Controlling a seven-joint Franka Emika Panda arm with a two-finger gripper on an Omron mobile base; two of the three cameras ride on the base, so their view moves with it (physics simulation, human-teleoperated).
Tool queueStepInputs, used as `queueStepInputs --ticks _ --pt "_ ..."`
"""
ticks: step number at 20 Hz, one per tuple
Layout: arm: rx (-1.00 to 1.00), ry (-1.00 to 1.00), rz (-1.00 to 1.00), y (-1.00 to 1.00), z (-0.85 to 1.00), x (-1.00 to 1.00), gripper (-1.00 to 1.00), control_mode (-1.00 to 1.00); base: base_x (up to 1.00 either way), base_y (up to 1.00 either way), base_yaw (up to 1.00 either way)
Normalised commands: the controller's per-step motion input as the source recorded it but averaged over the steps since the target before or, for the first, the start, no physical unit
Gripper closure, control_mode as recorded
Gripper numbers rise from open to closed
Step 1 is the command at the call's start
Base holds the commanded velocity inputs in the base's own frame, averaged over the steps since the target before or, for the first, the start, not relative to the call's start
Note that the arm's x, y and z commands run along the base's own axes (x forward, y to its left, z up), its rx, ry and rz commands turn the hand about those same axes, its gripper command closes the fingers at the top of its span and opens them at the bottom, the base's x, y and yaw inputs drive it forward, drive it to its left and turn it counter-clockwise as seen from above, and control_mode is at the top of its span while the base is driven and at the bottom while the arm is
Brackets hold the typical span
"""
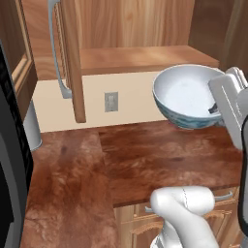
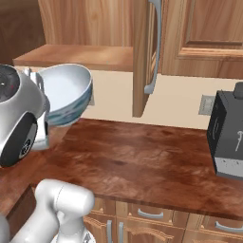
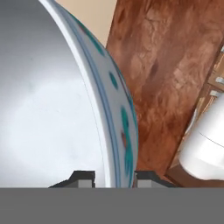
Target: Take the smaller bowl and place it next to the appetizer plate on the dining counter , and place the larger bowl next to the plate with cooked food.
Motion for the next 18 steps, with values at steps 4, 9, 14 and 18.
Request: queueStepInputs --ticks 4,9,14,18 --pt "0.0 -0.03 0.0 0.11 -0.36 -0.73 1.0 -1.0 0.0 0.0 0.0" --pt "0.0 -0.01 0.0 0.0 -0.06 -0.18 1.0 1.0 -0.8 -0.19 0.0" --pt "0.0 0.0 0.0 0.0 0.0 0.0 1.0 1.0 -1.0 -0.68 0.0" --pt "0.0 0.0 0.0 0.0 0.0 0.0 1.0 1.0 -0.91 -1.0 -0.01"
